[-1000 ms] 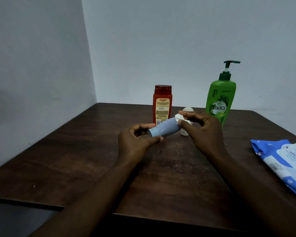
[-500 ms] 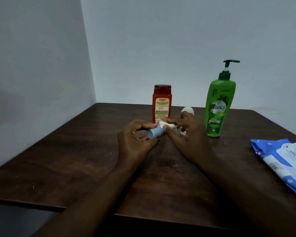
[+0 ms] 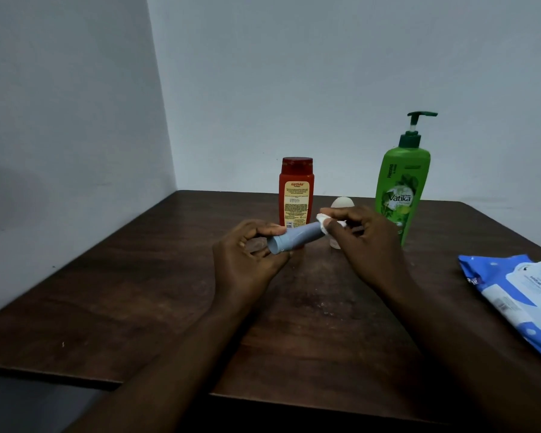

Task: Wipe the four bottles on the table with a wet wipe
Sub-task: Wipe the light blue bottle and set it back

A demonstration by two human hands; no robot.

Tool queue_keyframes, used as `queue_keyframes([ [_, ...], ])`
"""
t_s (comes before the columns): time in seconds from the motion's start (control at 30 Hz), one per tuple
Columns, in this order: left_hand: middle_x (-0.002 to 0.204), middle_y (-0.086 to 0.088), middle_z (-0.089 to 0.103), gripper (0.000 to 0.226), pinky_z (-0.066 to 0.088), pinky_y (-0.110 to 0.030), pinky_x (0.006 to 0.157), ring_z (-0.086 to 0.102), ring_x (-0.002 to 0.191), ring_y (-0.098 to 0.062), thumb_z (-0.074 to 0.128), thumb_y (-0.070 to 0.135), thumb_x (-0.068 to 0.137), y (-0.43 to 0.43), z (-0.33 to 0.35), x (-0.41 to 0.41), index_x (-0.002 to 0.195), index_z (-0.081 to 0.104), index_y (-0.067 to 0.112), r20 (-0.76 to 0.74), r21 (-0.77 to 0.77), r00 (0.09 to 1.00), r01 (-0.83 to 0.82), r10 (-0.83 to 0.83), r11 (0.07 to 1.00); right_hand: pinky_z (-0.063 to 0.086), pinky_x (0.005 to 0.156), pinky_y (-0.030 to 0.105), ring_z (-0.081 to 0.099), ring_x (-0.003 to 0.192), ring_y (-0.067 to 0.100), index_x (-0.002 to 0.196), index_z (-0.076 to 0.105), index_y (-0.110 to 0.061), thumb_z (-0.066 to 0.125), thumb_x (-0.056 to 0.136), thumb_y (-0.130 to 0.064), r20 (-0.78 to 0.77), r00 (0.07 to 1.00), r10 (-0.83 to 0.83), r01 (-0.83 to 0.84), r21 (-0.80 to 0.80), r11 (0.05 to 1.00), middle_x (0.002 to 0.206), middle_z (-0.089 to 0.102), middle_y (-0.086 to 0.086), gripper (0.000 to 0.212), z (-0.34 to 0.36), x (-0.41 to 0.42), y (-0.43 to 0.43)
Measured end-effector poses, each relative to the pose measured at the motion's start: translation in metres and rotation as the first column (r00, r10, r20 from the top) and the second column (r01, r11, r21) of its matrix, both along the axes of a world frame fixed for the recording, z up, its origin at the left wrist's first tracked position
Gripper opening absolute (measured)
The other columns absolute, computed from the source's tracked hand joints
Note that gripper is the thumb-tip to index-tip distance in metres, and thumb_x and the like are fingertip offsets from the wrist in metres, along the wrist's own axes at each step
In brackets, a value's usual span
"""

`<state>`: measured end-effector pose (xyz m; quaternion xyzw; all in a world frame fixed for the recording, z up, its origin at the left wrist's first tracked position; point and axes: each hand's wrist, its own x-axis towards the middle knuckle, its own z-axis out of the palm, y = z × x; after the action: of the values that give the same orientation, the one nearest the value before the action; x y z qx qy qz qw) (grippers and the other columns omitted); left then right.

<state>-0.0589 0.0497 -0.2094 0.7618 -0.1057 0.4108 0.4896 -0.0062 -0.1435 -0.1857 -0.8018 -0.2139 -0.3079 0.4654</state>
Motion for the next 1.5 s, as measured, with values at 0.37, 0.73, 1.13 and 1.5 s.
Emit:
queue_keyframes([
  [0.37,0.102,0.020,0.065,0.045,0.049,-0.007,0.080,0.064,0.099,0.004,0.088,0.006,0.069,0.000,0.003,-0.003,0.097,0.066,0.034,0.056,0.001,0.998,0.005,-0.005,1.000,0.058,0.079,0.028,0.068,0.091,0.006,0.113,0.076,-0.029,0.069,0.092,-0.032,-0.148,0.987,0.064,-0.047,0.118,0.992,0.104,0.075,-0.006,0.022,-0.001,0.000,-0.002],
  [0.73,0.104,0.013,0.067,0.030,0.055,-0.016,0.084,0.065,0.100,-0.002,0.085,0.004,0.072,-0.004,0.001,-0.001,0.096,0.072,0.017,0.070,0.035,0.996,0.049,-0.051,0.998,0.037,0.075,0.005,0.058,0.095,-0.001,0.117,0.075,-0.021,0.074,0.090,-0.018,0.146,0.974,0.175,-0.149,-0.172,0.974,0.101,0.065,-0.010,0.027,-0.004,-0.019,0.022],
  [1.13,0.106,0.026,0.054,0.051,0.045,-0.001,0.082,0.056,0.104,0.015,0.082,-0.007,0.071,-0.008,0.003,-0.006,0.100,0.061,0.029,0.078,0.131,0.997,0.013,-0.023,0.991,0.047,0.069,0.013,0.065,0.082,-0.001,0.099,0.080,-0.028,0.070,0.091,-0.023,-0.173,0.984,0.030,-0.019,0.064,0.998,0.087,0.072,-0.014,0.013,0.002,-0.003,0.000],
  [1.5,0.106,0.022,0.057,0.047,0.050,-0.005,0.080,0.059,0.105,0.008,0.085,0.001,0.071,-0.003,0.003,-0.004,0.099,0.061,0.031,0.084,0.097,0.996,-0.015,0.007,0.995,0.061,0.081,0.031,0.073,0.094,0.018,0.112,0.078,-0.019,0.070,0.092,-0.016,-0.291,0.924,0.247,-0.155,0.306,0.939,0.102,0.078,-0.001,0.021,0.001,0.004,-0.006],
])
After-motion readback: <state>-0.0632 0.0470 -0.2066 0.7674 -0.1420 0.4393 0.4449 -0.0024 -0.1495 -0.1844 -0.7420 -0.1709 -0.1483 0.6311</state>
